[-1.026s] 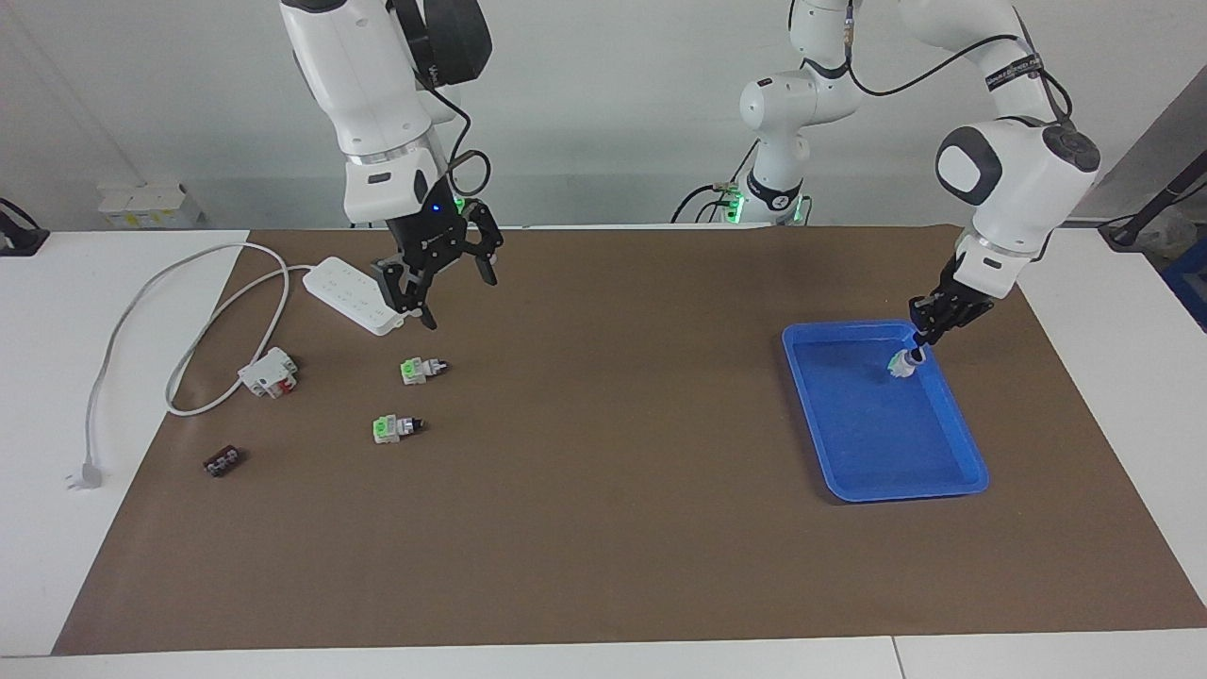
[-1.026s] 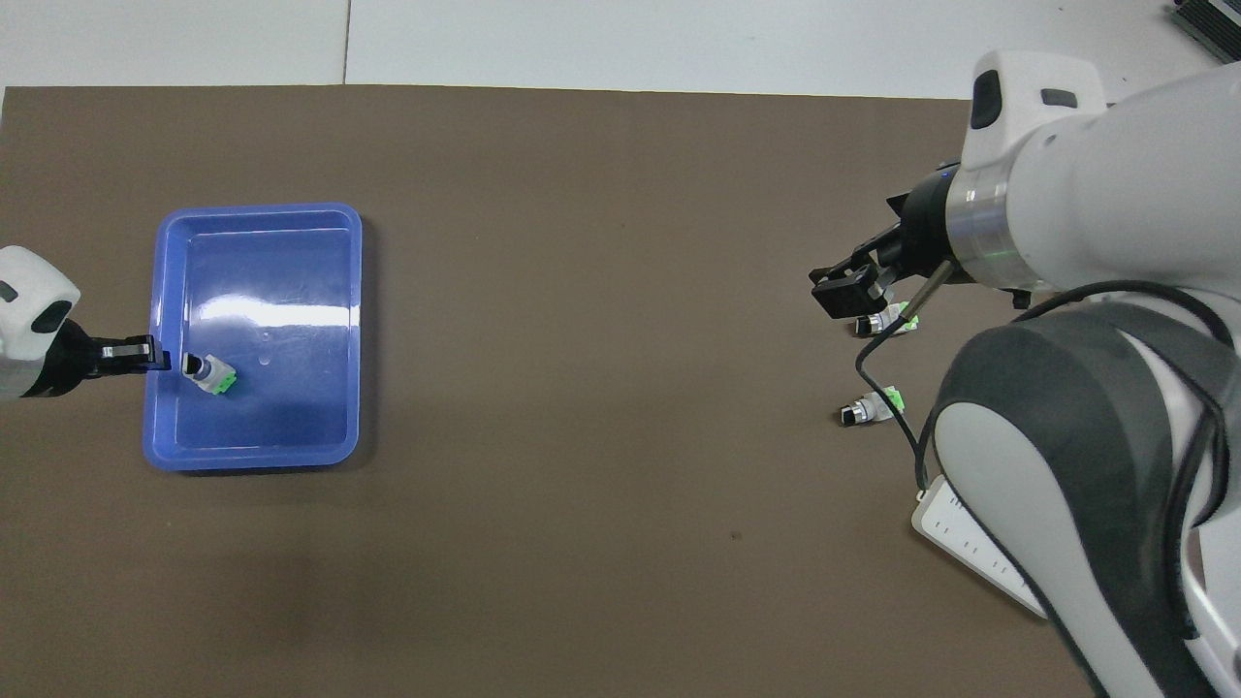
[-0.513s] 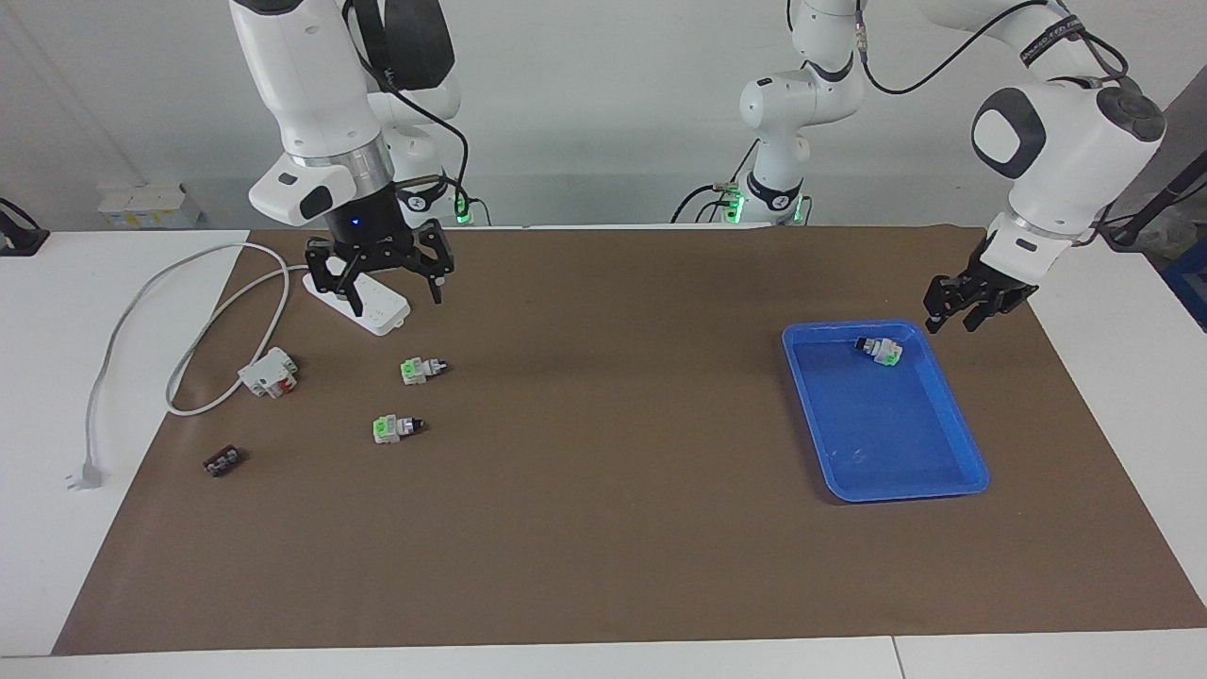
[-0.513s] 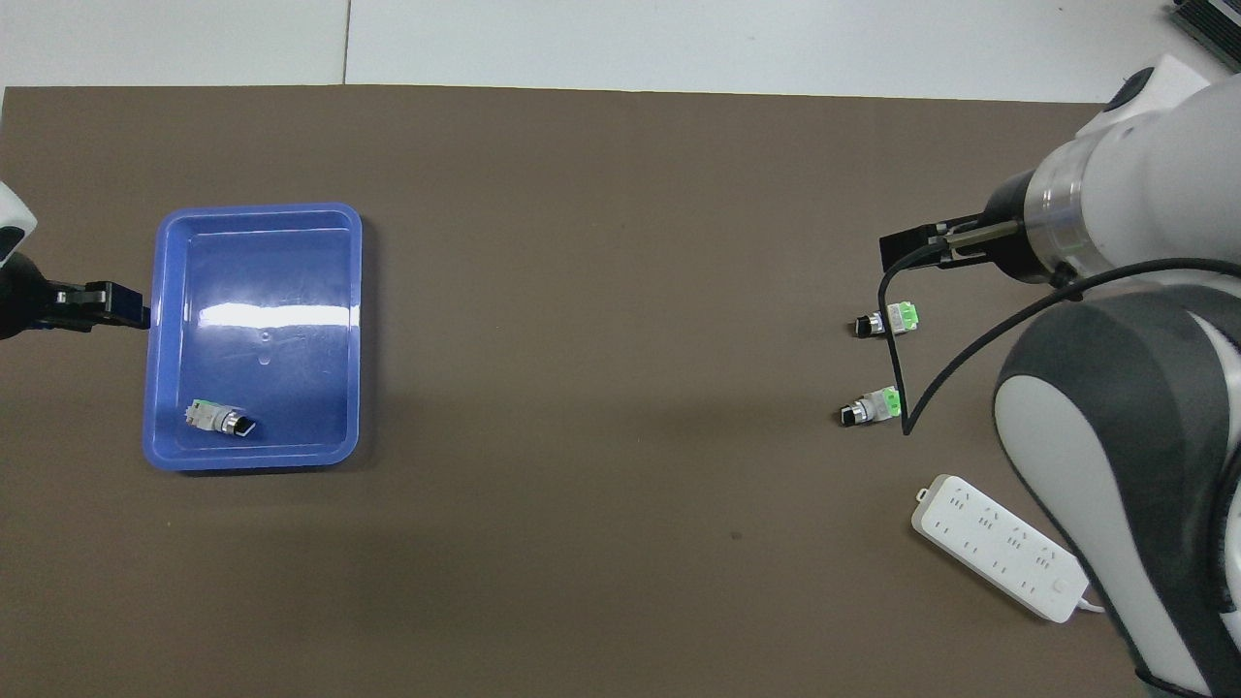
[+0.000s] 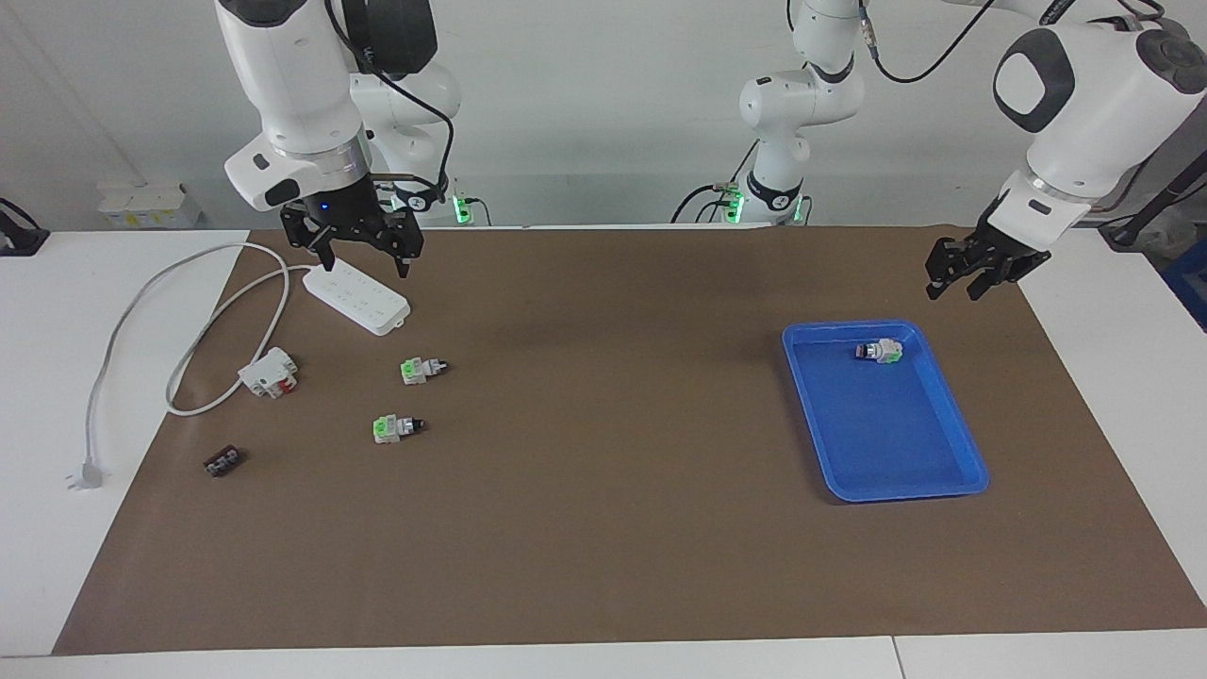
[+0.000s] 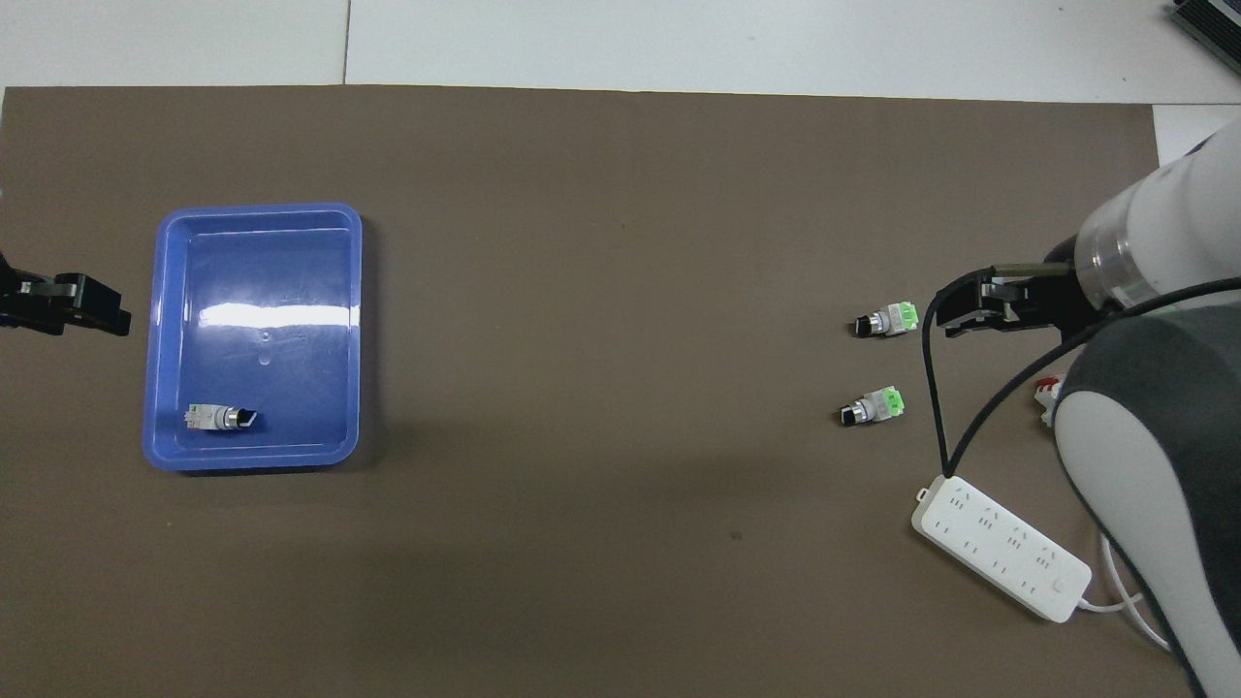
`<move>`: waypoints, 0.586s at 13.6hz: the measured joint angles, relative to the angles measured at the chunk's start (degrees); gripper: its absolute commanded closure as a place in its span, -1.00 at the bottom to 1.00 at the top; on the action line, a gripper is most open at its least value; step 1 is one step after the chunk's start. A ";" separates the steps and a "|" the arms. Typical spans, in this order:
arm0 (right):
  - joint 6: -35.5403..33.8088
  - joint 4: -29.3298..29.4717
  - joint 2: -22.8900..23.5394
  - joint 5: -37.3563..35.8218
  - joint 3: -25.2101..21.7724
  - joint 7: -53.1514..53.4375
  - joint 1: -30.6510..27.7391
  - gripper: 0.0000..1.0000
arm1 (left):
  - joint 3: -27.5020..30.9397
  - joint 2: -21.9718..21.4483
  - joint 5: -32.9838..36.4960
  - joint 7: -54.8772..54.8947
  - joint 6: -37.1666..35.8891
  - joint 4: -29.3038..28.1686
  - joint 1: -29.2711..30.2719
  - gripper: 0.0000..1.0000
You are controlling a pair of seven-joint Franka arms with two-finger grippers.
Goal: Turn and place switch with both arms
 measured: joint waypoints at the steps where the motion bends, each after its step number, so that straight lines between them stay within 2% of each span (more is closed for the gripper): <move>1: -0.04 -0.12 -0.08 0.50 -0.74 0.03 0.00 -1.00 | -0.04 -0.01 0.50 -0.02 -2.47 1.42 -1.14 -0.24; 3: 1.16 -0.53 -0.08 2.08 -2.76 0.03 0.00 -1.00 | -0.11 -0.10 0.98 -0.21 -5.67 3.28 -2.94 -0.34; 4: 1.93 -0.83 -0.08 2.62 -3.66 0.03 -0.01 -1.00 | -0.13 -0.22 1.09 -0.23 -6.67 3.70 -3.43 -0.46; 6: 2.68 -1.33 -0.07 2.92 -4.37 0.03 0.00 -1.00 | -0.14 -0.73 1.12 -0.23 -6.82 3.94 -3.69 -0.82; 7: 2.72 -1.42 -0.07 2.93 -4.37 0.03 0.03 -1.00 | -0.13 -1.00 1.12 -0.23 -6.33 4.07 -3.69 -0.94; 8: 2.78 -1.47 -0.08 2.94 -4.36 0.03 0.08 -1.00 | -0.10 -1.23 1.13 -0.23 -5.19 4.13 -3.69 -0.97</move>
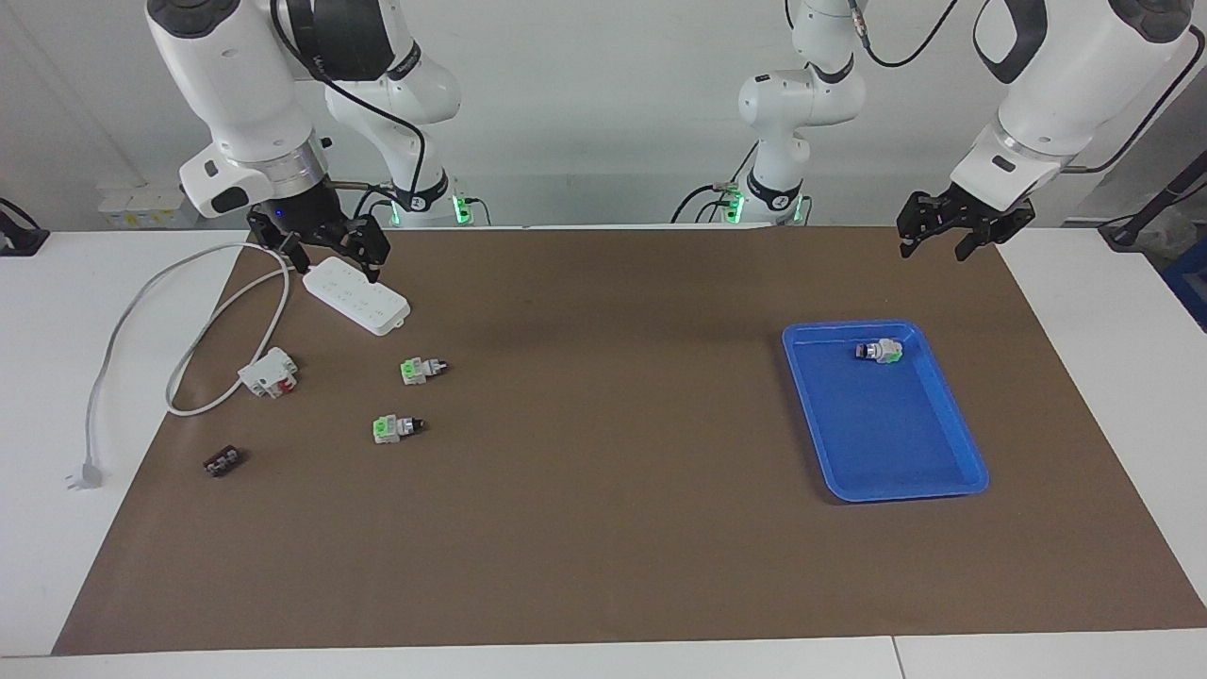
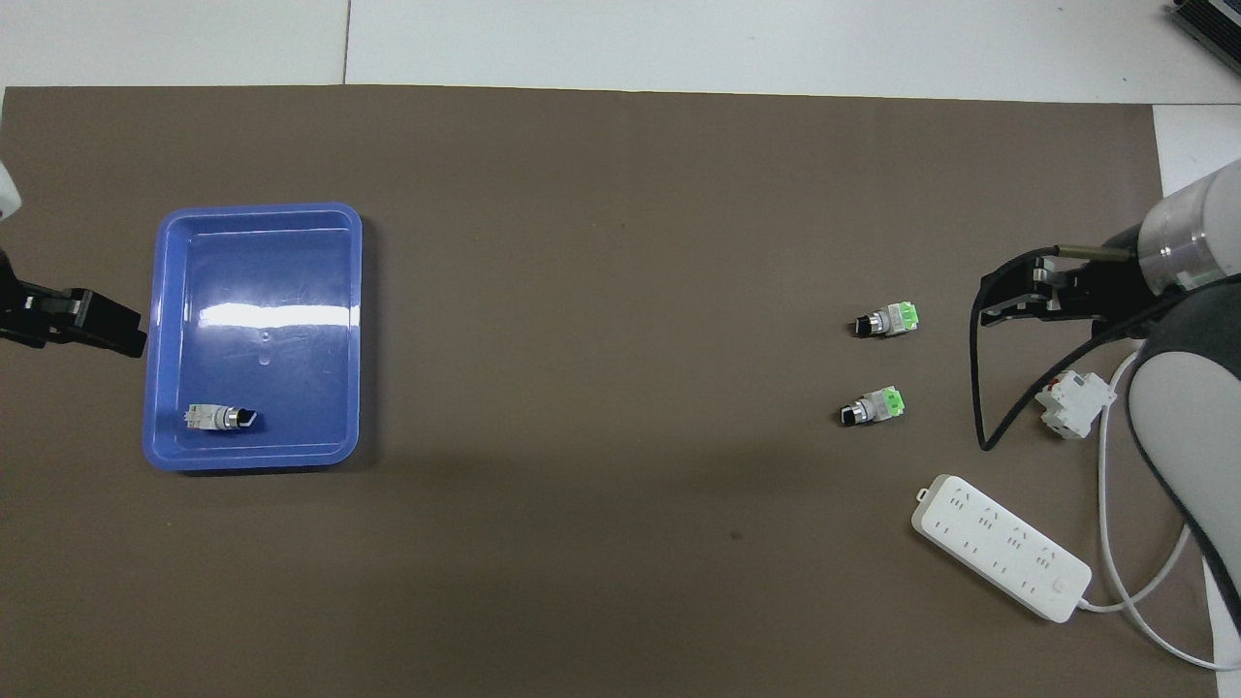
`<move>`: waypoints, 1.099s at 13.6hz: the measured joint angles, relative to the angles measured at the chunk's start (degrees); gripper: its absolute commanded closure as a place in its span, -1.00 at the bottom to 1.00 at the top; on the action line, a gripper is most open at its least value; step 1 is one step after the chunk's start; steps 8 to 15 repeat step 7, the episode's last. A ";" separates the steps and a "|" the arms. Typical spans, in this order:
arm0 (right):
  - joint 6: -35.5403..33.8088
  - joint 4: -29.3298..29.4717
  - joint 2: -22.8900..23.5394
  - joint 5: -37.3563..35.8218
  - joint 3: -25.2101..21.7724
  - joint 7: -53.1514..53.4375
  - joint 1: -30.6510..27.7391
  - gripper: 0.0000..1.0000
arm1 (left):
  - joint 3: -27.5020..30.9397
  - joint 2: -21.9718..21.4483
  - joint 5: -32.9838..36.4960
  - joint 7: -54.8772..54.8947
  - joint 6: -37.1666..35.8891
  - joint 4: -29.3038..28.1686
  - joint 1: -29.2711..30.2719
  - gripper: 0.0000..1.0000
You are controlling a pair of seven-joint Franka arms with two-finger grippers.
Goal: Turn and place switch with both arms
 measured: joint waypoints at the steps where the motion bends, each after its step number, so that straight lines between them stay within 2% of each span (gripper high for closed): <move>1: 0.15 -0.07 0.00 0.01 0.00 0.00 0.06 -1.00 | 0.03 -0.09 0.03 0.00 1.58 0.01 0.00 -0.97; 5: 0.64 -0.43 -0.01 0.01 0.01 0.00 0.19 -1.00 | 0.17 -0.05 0.17 -0.03 5.26 0.02 0.01 -0.96; 15: 0.76 -0.43 -0.01 0.02 0.00 0.00 0.18 -1.00 | 0.17 -0.05 0.17 -0.03 5.41 0.02 0.01 -0.96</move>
